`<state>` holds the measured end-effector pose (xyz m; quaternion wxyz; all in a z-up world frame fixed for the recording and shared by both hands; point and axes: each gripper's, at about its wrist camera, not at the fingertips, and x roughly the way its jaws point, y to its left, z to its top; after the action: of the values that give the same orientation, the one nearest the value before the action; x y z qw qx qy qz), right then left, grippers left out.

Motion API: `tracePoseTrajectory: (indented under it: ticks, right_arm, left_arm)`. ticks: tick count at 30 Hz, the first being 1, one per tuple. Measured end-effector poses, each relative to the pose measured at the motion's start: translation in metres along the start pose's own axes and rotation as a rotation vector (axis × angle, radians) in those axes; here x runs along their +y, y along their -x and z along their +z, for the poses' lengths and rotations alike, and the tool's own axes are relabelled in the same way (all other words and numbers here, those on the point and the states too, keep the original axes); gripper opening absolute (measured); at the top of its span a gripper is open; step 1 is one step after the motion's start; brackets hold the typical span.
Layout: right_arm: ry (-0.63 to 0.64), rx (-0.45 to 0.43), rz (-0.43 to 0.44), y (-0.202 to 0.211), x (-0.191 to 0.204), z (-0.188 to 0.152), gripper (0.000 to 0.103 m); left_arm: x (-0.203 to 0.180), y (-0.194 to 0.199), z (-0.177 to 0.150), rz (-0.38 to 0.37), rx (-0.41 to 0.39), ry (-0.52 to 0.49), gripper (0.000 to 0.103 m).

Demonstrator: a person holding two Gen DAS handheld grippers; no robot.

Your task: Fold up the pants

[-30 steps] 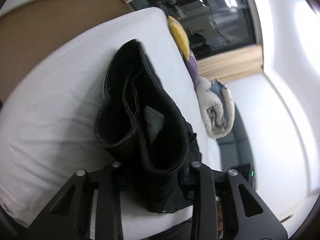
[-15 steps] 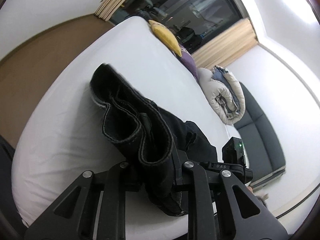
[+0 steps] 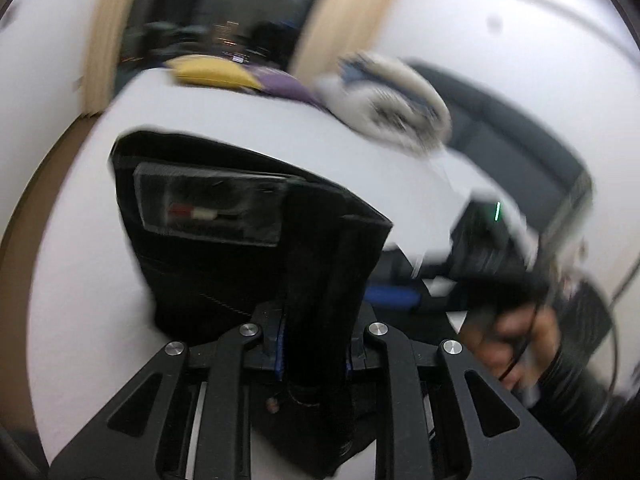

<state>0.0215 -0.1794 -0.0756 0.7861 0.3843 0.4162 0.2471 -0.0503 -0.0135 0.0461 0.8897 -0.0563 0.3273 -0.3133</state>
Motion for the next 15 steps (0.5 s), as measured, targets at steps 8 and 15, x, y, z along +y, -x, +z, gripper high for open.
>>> tracePoseTrajectory:
  ticks: [8, 15]
  right_arm:
    - [-0.084, -0.067, 0.110, 0.083, -0.055, 0.003, 0.096]
    - [-0.101, 0.056, 0.039, 0.054, -0.072, -0.013, 0.096]
  left_arm:
    - [-0.098, -0.099, -0.050, 0.008, 0.238, -0.306, 0.018]
    - [-0.135, -0.101, -0.070, 0.033, 0.224, -0.439, 0.018]
